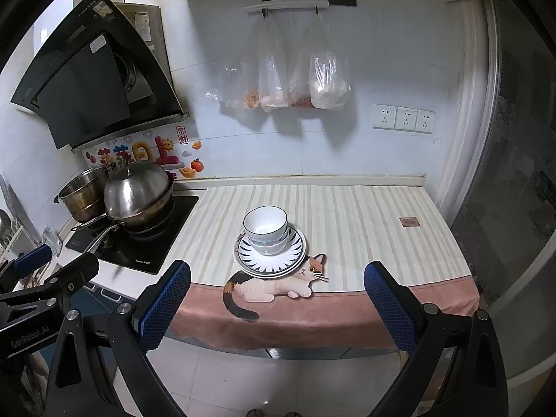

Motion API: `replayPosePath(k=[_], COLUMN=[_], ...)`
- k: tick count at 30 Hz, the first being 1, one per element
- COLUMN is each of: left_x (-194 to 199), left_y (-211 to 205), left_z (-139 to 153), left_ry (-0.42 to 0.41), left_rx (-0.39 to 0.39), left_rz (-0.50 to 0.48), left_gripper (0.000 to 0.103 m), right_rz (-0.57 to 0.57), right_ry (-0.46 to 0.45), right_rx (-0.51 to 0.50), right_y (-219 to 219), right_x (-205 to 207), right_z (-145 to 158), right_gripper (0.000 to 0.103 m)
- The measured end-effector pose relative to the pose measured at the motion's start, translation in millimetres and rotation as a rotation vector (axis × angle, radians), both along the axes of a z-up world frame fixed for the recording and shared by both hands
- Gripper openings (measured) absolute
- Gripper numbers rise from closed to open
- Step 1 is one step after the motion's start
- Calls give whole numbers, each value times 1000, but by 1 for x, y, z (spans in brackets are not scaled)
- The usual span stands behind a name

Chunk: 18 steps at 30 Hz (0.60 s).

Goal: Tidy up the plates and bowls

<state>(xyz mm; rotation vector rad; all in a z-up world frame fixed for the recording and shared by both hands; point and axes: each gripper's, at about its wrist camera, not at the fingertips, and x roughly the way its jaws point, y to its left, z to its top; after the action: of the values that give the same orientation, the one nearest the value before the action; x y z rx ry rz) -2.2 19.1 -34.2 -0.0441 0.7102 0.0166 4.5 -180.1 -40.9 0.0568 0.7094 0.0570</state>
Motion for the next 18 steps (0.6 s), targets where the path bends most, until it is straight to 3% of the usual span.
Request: replayPosePath(k=[18], left_x=[7], left_y=[-3], left_z=[-2], left_ry=[-4], left_rx=[7], left_rz=[-8], left_gripper=[99], right_rz=[-14], right_ry=[1], right_rx=[2], right_y=[0], right_x=[8], right_z=[-5], right_gripper=[102])
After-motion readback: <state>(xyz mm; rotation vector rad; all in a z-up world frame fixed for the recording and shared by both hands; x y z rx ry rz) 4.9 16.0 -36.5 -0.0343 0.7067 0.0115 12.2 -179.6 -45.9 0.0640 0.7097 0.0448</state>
